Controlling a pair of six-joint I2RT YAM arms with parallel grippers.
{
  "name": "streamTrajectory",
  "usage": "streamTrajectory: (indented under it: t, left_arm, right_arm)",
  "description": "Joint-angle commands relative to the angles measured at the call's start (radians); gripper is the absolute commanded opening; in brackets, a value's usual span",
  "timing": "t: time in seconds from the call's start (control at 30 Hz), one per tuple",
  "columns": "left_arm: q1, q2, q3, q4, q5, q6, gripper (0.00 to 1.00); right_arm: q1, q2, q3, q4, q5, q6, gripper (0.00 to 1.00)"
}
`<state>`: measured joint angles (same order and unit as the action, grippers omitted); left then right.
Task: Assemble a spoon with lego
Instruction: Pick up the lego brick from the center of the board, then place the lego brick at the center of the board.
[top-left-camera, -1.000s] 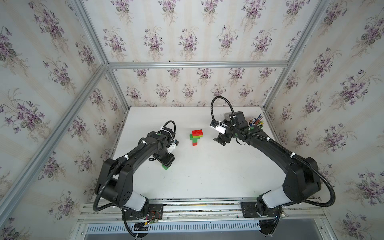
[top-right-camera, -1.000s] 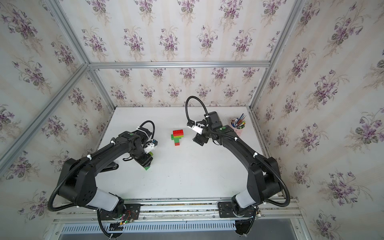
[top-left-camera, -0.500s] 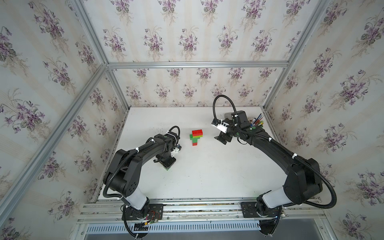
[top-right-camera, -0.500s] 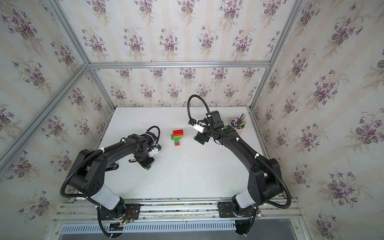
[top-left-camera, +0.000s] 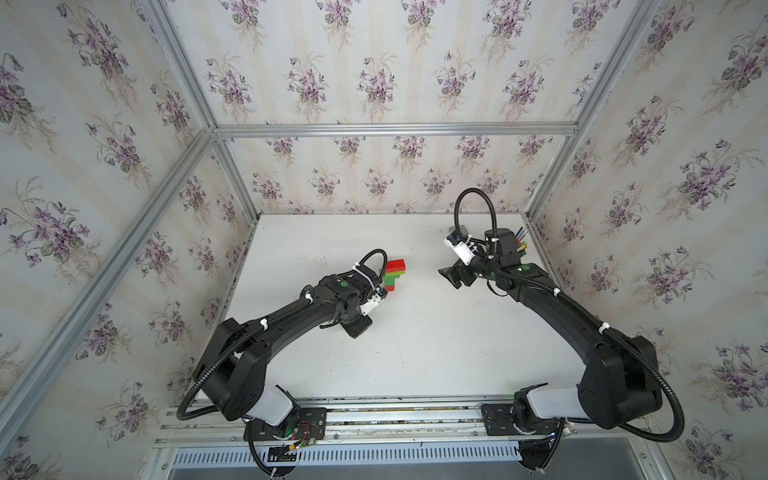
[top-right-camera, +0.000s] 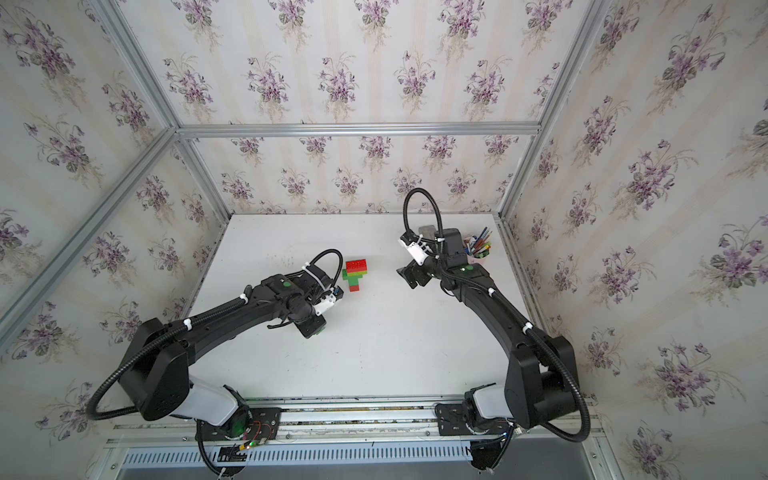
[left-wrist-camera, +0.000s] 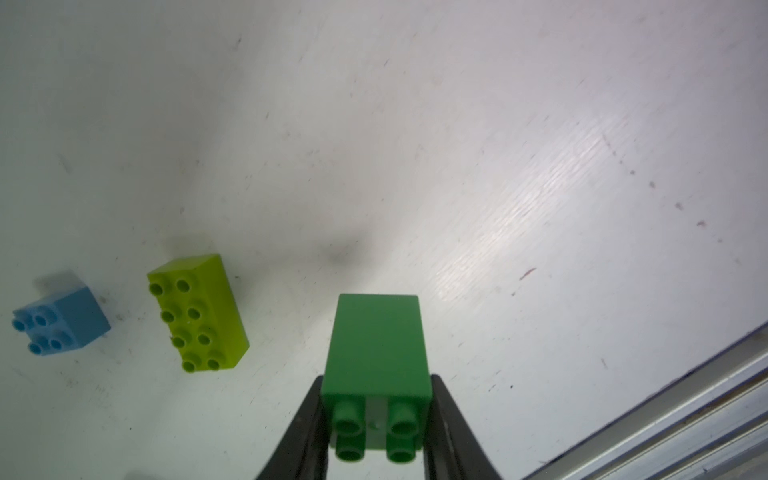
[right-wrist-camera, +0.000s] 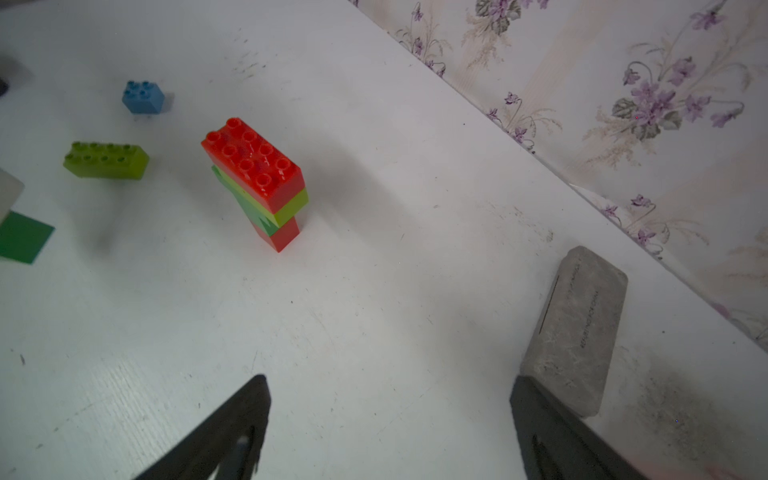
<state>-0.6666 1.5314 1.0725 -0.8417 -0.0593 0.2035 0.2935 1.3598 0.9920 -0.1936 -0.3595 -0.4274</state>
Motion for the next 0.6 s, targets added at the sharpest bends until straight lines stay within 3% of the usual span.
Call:
streamTrajectory:
  t: [0.0, 0.27, 0.57]
  left_arm:
    - [-0.036, 0.036, 0.007, 0.096, 0.016, -0.073, 0.26]
    - [-0.123, 0.140, 0.014, 0.174, -0.026, -0.122, 0.27]
    - [-0.131, 0.174, 0.007, 0.175, -0.011, -0.134, 0.40]
  right_arm:
    - [-0.015, -0.039, -0.056, 0.174, -0.048, 0.277, 0.93]
    - [-0.020, -0.059, -0.065, 0.165, -0.024, 0.306, 0.93]
    - [-0.020, -0.042, -0.057, 0.152, -0.034, 0.290, 0.93]
